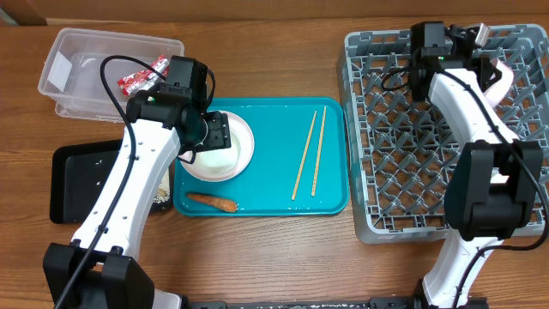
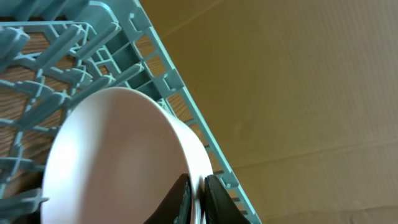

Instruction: Sort waste into correct bins and load items into the dishwasher

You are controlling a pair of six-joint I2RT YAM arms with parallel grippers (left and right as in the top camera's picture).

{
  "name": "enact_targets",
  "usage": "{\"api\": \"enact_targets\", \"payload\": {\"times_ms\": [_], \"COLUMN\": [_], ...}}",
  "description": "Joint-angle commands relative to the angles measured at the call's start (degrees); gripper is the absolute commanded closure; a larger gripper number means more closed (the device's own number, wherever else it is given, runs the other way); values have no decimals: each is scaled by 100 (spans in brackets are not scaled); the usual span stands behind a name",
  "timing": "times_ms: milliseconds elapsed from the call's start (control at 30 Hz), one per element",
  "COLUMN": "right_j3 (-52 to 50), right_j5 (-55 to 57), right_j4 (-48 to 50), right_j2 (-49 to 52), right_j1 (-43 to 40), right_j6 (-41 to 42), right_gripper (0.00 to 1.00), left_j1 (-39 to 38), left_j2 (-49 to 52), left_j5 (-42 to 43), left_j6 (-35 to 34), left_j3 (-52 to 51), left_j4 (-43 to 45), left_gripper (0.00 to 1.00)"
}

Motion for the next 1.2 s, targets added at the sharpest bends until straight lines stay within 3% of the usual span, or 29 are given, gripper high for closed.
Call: {"api": "enact_targets", "payload": {"times_ms": [0, 167, 300, 433, 567, 700, 833, 933, 1067, 1167], "right_j3": [-2, -2, -2, -2, 2, 4, 11, 15, 15, 13], "right_j5": [-98, -129, -382, -627, -1082, -2262, -3467, -5053, -8153, -8977], "right_j4": [-33, -28, -42, -262, -684, -850, -931, -951, -933, -962], "right_j2": [76, 76, 76, 63, -138, -625, -1342, -1849, -2295, -2271], "right_j1": [125, 345, 485, 562, 590, 590, 605, 605, 614, 734], "right_j6": [184, 315, 313, 339, 979, 1091, 1067, 984, 503, 505], "right_gripper": [87, 78, 50, 43, 38, 37, 30, 26, 26, 26], "left_j1": [17, 17, 17, 17, 17, 17, 20, 20, 122, 350], "left_j2": [-24, -24, -24, -24, -24, -24, -24, -24, -96, -282], "left_j5": [4, 4, 4, 4, 4, -4, -160, -446, -509, -507], "left_j6": [-42, -42, -42, -42, -42, -37, -35, -42, -192, -280], "left_j3": [59, 59, 59, 59, 59, 59, 61, 59, 68, 76], "left_j4": [7, 7, 4, 4, 2, -13, -120, -313, -575, -713], "left_gripper": [27, 27, 27, 27, 27, 27, 27, 32, 34, 33]}}
